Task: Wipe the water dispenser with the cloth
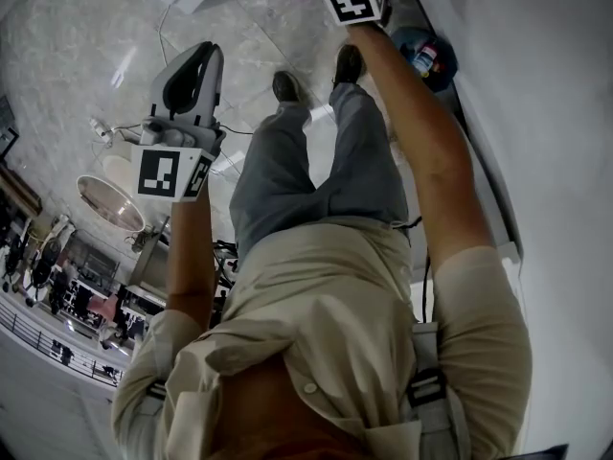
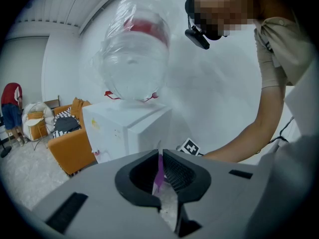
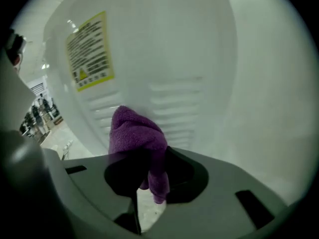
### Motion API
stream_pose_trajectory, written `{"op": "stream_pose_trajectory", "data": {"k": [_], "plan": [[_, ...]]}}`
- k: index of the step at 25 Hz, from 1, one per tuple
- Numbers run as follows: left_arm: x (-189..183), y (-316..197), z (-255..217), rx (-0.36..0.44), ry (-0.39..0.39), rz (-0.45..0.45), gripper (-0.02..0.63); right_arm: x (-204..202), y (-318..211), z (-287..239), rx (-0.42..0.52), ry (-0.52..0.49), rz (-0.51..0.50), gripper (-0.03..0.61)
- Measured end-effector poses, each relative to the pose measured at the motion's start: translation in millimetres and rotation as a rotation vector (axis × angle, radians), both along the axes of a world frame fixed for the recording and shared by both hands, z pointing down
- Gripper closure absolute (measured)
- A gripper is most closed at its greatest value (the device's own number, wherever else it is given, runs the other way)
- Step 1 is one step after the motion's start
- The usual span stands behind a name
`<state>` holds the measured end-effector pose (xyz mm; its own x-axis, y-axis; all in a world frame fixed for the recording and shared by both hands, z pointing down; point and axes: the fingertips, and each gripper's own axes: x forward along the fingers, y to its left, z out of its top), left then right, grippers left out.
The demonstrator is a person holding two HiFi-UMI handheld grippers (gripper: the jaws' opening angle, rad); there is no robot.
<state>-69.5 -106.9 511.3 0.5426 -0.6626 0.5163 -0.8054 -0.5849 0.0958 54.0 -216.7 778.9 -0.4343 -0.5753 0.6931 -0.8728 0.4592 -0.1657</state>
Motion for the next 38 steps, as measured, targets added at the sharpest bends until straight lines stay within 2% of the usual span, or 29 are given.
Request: {"op": "stream_pose_trajectory", "data": {"k": [5,7,10,17,21,24,29,34,38], "plan": [[-5.1,1.3,6.4,-0.007,-0.004,-0.007,0.571,83.7,-52.5,-12.8,0.091,0.02,0.274,0.485],[-6.3,1.6,7.7,-0.007,-0.005,-0.007,0.571,92.2,-56.5,-13.4,0.092,0.011,0.315,0.485],[-6.4,-1.2,9.4,-0.008,-0.005,-0.002,0.571,88.0,-52.2,-11.6,0.072,-0.006,0.326,0.486],[-0.4,-6.9,9.6,-0.005,-0.002,0.012,0.571,43.4,-26.6,-2.4,0.003,-0.065,0.278,0.488],[2.1,-6.8,13.0,-0.007,0.007,0.017,0.571,-15.6,14.4,15.5,-0.098,-0.11,0.172,0.488],[3.6,-7.5,15.6,-0.01,0.015,0.017,0.571,-56.6,38.0,17.0,-0.127,-0.131,0.083,0.488],[3.2,-6.5,19.4,-0.018,0.009,0.019,0.571,-92.0,60.3,14.5,-0.167,-0.166,-0.019,0.488],[1.8,-5.3,16.9,-0.014,0.012,0.014,0.571,-86.9,57.5,17.9,-0.165,-0.159,-0.07,0.488],[-1.0,-3.6,11.1,-0.003,0.011,0.005,0.571,-42.8,32.3,14.0,-0.069,-0.033,-0.034,0.488]]}}
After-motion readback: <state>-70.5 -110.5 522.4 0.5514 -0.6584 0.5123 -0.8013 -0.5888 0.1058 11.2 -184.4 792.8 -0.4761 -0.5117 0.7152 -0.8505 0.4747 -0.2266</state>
